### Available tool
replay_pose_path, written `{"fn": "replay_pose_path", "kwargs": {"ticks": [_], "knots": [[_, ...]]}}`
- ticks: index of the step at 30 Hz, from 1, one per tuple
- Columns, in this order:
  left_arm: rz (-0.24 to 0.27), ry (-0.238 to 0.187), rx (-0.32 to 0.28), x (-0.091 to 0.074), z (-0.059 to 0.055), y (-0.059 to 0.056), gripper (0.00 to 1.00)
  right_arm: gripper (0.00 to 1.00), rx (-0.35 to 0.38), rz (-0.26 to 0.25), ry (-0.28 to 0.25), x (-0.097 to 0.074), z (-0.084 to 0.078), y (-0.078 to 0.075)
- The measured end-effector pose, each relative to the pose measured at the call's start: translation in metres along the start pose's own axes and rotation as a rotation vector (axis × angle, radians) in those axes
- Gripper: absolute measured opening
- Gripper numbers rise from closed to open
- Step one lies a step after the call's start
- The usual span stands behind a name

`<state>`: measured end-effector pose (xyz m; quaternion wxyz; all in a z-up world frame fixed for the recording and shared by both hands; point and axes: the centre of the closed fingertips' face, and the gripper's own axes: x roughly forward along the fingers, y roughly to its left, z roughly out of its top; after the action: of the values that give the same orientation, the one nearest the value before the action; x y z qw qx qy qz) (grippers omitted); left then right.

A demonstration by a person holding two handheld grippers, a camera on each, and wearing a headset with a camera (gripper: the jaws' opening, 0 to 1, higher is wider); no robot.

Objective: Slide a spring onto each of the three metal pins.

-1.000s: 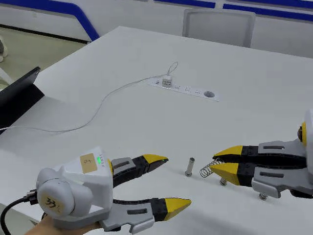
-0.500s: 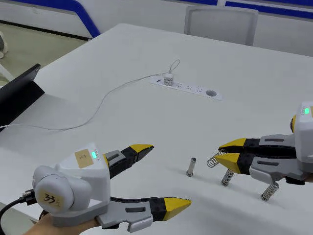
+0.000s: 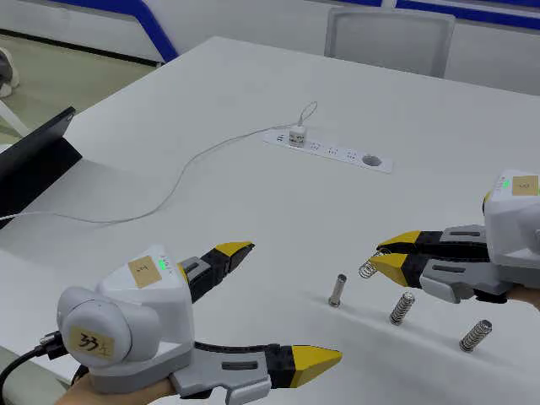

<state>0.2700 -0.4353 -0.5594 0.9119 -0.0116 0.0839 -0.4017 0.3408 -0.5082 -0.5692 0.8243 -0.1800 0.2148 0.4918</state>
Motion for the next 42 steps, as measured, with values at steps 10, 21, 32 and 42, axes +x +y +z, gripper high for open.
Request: {"fn": "replay_pose_path", "kwargs": {"ticks": [10,21,32,42], "knots": [[0.012,0.004,-0.022,0.0,-0.001,0.003,1.0,0.1,0.051,-0.007,0.035,0.018,-0.007,-0.008],[0.029,0.012,-0.04,-0.001,-0.004,0.007,1.0,0.1,0.061,0.016,0.073,0.038,-0.014,-0.003],[0.041,0.009,-0.055,-0.002,-0.004,0.01,1.0,0.1,0.053,0.025,0.127,0.045,-0.024,0.0],[0.036,0.018,-0.056,-0.002,-0.006,0.008,1.0,0.1,0.014,0.032,0.183,0.052,-0.032,0.004]]}}
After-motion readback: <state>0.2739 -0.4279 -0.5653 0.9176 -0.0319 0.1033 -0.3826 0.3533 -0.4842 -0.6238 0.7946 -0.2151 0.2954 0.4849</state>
